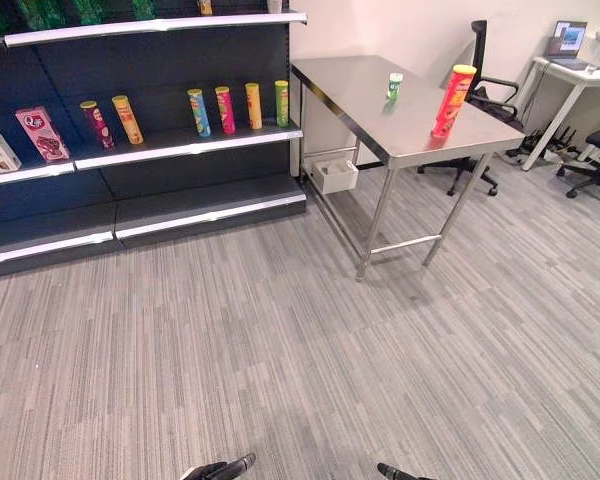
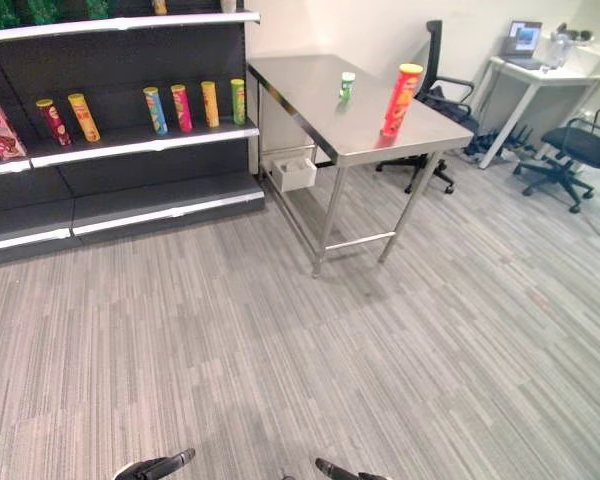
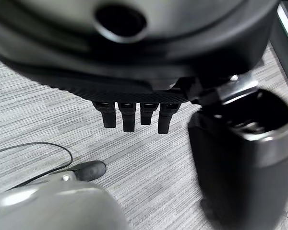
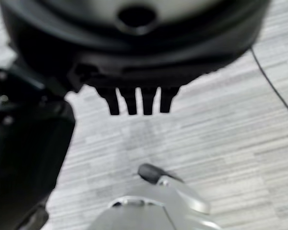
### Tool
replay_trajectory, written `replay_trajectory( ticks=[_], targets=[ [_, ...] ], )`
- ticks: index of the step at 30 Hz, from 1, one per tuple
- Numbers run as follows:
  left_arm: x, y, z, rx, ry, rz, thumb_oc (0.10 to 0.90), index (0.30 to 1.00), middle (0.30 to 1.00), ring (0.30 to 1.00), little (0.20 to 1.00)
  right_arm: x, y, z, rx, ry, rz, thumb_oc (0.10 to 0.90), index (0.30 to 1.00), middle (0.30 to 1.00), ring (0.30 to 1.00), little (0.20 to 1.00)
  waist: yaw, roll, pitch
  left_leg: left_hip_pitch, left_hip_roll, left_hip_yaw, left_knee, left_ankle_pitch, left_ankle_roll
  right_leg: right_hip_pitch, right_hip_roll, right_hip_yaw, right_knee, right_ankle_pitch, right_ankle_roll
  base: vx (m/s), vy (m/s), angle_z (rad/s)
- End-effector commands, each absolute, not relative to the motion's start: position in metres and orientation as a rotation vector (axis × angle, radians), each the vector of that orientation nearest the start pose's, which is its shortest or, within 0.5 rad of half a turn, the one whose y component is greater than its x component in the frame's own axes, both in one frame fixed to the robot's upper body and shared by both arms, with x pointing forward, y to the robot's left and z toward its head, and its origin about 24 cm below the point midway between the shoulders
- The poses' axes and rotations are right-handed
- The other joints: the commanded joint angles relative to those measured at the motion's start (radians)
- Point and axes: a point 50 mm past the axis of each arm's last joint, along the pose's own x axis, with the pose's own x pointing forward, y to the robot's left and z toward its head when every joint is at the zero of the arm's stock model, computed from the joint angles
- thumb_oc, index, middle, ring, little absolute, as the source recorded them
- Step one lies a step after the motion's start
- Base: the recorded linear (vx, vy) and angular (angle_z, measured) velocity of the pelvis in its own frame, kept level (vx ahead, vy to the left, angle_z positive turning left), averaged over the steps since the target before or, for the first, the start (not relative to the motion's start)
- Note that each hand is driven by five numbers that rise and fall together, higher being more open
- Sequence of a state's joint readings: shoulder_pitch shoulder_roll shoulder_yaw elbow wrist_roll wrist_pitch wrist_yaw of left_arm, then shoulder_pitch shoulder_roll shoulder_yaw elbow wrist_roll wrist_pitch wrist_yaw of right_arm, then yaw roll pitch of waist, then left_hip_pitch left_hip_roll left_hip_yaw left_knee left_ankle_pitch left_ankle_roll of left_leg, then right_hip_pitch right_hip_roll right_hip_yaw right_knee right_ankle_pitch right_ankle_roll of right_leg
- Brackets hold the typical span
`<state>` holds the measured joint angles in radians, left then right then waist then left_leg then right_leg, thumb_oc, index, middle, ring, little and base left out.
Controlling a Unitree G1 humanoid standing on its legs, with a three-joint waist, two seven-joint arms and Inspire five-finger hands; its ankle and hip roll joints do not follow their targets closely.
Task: Put the goods on the table back onto the shelves and tidy them up.
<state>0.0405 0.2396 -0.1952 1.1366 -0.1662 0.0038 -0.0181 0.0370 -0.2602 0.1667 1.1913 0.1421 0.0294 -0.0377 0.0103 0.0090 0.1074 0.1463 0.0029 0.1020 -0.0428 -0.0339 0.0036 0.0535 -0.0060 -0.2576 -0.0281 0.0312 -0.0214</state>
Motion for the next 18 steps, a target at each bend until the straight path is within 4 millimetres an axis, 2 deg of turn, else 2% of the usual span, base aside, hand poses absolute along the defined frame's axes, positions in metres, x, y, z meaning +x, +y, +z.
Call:
replay_trajectory(
  ticks=[1, 18],
  targets=[
    [0.1134, 0.2294, -0.1533, 0.162, 1.107, 0.049, 0.8, 0.9, 0.9, 0.9, 0.9, 0.103, -0.2582, -0.1511, -0.269, 1.175, -0.171, 0.8, 0.9, 0.9, 0.9, 0.9, -0.008, -0.024, 0.0, -0.01, 0.028, 0.073, -0.044, 0.022, -0.064, 0.068, -0.085, -0.022, -0.059, 0.0, 0.148, 0.0, 0.0, 0.0],
    [0.1149, 0.2307, -0.1531, 0.167, 1.109, 0.063, 0.8, 0.9, 0.9, 0.9, 0.9, 0.0962, -0.2533, -0.1545, -0.279, 1.206, -0.131, 0.8, 0.9, 0.9, 0.9, 0.9, -0.016, -0.021, 0.003, -0.008, 0.036, 0.077, -0.044, 0.027, -0.067, 0.069, -0.077, -0.022, -0.059, -0.007, 0.142, 0.0, -0.003, -0.01]
  ],
)
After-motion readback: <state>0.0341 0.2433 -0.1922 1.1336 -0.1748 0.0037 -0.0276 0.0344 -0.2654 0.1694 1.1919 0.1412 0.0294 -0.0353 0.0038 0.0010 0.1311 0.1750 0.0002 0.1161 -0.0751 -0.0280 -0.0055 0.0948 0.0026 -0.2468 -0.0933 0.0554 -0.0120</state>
